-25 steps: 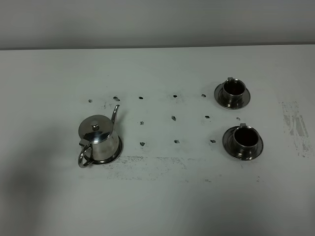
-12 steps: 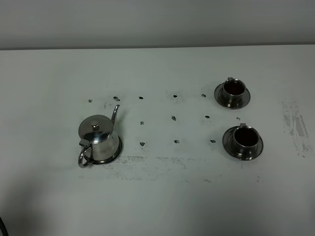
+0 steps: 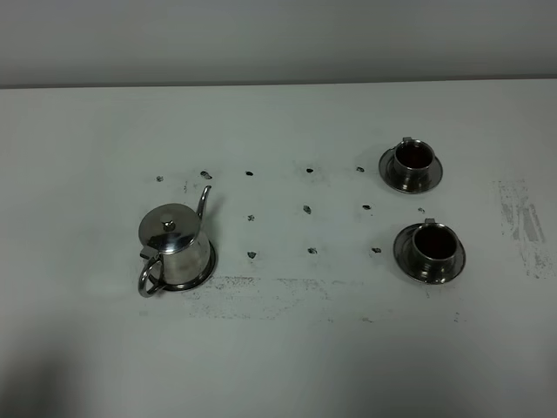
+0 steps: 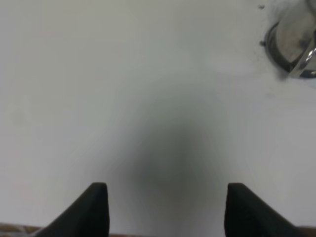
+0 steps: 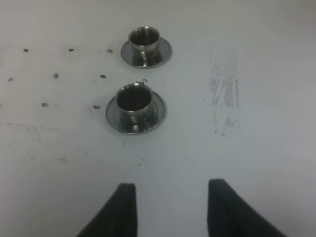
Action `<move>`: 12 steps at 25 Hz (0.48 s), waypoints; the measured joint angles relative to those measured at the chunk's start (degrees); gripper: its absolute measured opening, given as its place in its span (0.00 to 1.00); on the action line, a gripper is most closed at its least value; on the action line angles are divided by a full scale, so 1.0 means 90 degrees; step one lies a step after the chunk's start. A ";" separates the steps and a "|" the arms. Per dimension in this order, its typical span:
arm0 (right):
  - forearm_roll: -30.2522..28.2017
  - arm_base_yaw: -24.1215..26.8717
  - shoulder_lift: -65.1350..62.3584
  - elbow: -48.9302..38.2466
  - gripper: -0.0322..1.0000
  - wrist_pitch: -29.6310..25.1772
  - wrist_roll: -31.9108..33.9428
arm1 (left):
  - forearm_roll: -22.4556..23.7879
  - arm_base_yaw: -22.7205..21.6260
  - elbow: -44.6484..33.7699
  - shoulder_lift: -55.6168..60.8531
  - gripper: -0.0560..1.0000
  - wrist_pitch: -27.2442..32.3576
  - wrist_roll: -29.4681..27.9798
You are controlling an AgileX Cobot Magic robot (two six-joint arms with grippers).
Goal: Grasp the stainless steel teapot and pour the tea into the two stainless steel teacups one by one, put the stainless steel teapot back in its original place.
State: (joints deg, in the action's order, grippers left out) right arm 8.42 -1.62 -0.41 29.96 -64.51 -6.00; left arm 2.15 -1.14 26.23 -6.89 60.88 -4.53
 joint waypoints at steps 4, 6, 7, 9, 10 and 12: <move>0.0000 0.0000 0.0000 0.0000 0.35 0.0000 0.0000 | -0.0049 0.0000 0.0000 0.0419 0.54 0.0006 0.0078; 0.0000 0.0000 0.0000 0.0000 0.35 0.0000 0.0000 | -0.0081 0.0000 0.0000 0.0589 0.54 0.0006 0.0120; 0.0000 0.0000 0.0000 0.0000 0.35 0.0000 0.0000 | -0.0081 0.0000 0.0000 0.0689 0.54 0.0006 0.0119; 0.0000 0.0000 0.0000 0.0000 0.35 0.0000 0.0000 | -0.0085 0.0000 0.0000 0.0779 0.54 0.0013 0.0146; 0.0000 0.0000 0.0000 0.0000 0.35 0.0000 0.0000 | -0.0085 0.0000 0.0000 0.0785 0.54 0.0013 0.0153; 0.0000 0.0000 0.0000 0.0000 0.35 0.0000 0.0000 | -0.0088 0.0000 0.0000 0.0785 0.54 0.0013 0.0158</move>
State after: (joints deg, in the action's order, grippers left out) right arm 8.42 -1.62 -0.41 29.96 -64.51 -6.00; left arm 1.36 -1.14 26.23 0.18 61.00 -3.11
